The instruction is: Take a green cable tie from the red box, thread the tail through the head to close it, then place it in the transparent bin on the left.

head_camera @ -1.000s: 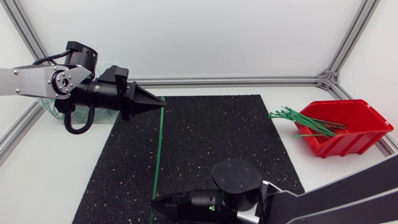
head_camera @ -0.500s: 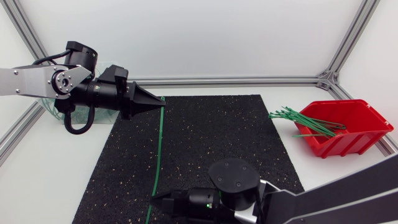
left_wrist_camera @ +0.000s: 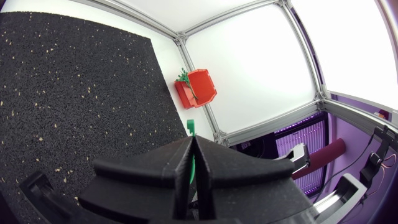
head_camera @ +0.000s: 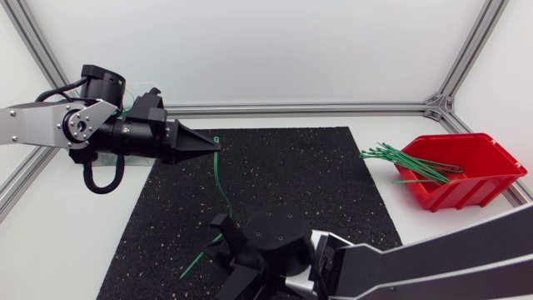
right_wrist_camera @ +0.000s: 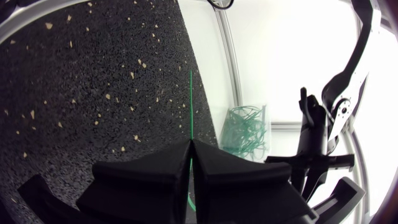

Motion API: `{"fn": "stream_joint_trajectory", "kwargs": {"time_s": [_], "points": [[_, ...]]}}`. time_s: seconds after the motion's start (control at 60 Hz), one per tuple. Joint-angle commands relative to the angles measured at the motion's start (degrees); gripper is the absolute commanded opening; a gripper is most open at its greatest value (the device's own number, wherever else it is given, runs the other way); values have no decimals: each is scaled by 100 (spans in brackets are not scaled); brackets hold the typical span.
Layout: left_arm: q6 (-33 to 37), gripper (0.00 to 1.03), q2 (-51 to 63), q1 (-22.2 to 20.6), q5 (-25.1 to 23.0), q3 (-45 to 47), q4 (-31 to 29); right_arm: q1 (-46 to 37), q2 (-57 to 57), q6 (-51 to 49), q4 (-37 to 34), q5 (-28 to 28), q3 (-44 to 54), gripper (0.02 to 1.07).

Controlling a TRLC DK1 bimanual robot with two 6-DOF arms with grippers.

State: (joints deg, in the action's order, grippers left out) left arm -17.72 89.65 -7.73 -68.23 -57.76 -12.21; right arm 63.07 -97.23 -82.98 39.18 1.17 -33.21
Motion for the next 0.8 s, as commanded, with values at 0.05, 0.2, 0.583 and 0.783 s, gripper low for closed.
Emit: {"fn": "stream_joint_trajectory", "kwargs": {"time_s": [0.05,0.2,0.583,0.783], "points": [[146,4,-307,-141,2,406,175,21,398,1407,-692,-126,-124,7],[-57,4,-712,-458,248,748,544,-23,996,2805,-1896,32,-300,7],[-953,4,-967,-1020,697,1495,2170,-31,1936,4035,-2907,103,43,7],[-1015,4,-967,-1029,688,1504,2170,-31,1989,4352,-2230,-55,456,7]]}}
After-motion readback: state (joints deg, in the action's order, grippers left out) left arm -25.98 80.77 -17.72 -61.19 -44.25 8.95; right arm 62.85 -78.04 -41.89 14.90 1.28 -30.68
